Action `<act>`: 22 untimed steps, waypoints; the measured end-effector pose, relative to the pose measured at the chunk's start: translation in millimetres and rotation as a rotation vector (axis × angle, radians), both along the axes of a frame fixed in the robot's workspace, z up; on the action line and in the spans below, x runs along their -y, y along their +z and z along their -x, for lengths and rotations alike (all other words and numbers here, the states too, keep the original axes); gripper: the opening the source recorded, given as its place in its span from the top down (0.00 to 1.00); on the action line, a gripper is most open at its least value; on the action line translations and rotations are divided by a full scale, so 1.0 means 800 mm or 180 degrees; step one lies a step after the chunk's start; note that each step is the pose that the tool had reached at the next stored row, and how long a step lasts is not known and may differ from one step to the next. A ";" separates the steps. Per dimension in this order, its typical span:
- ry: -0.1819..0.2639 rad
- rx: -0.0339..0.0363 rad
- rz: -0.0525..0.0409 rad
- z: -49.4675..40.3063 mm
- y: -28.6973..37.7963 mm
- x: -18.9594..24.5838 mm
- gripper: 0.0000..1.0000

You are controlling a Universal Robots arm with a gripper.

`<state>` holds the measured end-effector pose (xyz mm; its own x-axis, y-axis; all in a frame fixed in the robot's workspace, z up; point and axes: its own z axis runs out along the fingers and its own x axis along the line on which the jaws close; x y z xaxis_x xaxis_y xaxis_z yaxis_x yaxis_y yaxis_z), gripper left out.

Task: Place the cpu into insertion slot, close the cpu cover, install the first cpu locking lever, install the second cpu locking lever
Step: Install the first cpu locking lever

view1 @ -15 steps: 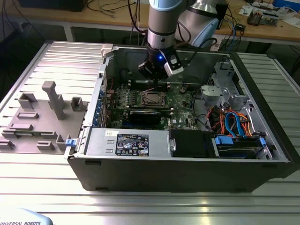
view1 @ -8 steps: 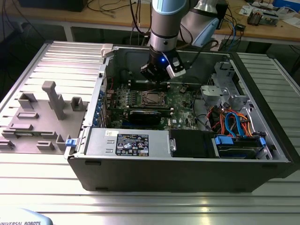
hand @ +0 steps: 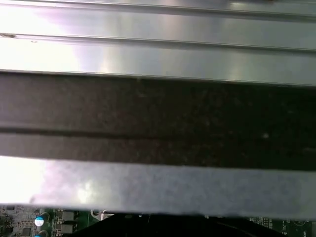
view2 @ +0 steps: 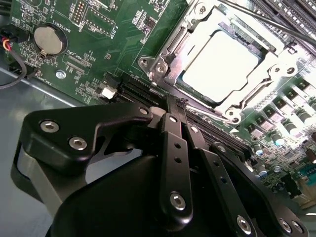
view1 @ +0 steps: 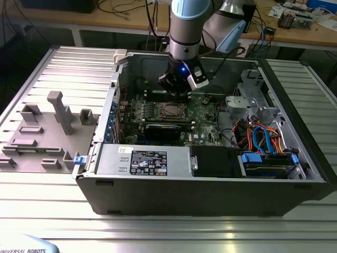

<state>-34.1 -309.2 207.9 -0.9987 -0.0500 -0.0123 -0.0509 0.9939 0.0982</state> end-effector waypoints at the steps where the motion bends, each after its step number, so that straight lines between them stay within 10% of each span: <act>1: 0.0000 0.0000 0.0000 0.000 -0.0011 0.0000 0.89; 22: -0.0085 0.0000 0.0008 0.000 -0.0032 0.0001 0.89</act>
<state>-33.7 -309.3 205.3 -0.9997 -0.0233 -0.0121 -0.0244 0.9951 0.0958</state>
